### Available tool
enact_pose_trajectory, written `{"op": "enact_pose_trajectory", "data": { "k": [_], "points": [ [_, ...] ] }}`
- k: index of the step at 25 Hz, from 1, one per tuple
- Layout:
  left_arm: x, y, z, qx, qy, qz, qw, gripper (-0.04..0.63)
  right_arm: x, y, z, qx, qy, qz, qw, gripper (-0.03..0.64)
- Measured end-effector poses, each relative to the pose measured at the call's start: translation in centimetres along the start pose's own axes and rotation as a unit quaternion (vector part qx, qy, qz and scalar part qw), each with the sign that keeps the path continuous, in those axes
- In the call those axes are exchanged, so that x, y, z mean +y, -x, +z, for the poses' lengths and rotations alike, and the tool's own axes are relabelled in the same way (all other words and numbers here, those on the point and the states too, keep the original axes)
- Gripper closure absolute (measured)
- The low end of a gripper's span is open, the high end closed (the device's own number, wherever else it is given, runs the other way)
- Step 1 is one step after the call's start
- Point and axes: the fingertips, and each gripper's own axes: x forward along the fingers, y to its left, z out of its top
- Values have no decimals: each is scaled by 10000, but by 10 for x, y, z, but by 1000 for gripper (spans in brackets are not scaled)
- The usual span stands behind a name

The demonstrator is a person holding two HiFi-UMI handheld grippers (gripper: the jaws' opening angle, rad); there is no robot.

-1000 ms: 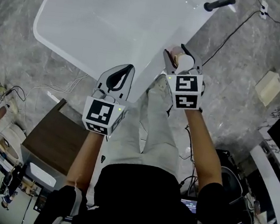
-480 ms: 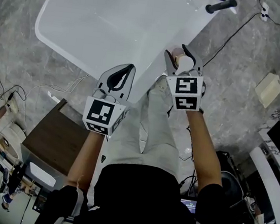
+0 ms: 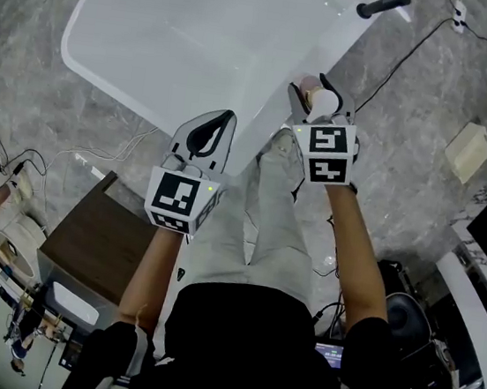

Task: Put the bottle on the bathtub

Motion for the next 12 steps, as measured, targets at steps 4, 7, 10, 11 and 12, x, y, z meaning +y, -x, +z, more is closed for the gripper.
{"op": "enact_pose_trajectory", "data": {
  "k": [4, 7, 10, 11, 12],
  "points": [
    [2, 4, 3, -43, -73, 42, 10000, 583, -2, 4, -4, 31, -4, -21, 10000, 385],
    [4, 6, 6, -105, -92, 76, 9999, 583, -3, 7, -7, 19, 55, -30, 10000, 385],
    [1, 10, 12, -147, -56, 73, 9998, 583, -1, 16, -7, 47, 64, 26, 10000, 385],
    [-1, 11, 15, -155, -54, 66, 9998, 583, 0, 20, -7, 59, 58, 36, 10000, 385],
    [-3, 13, 18, -164, -60, 60, 9998, 583, 1, 25, -6, 70, 47, 45, 10000, 385]
  ]
}}
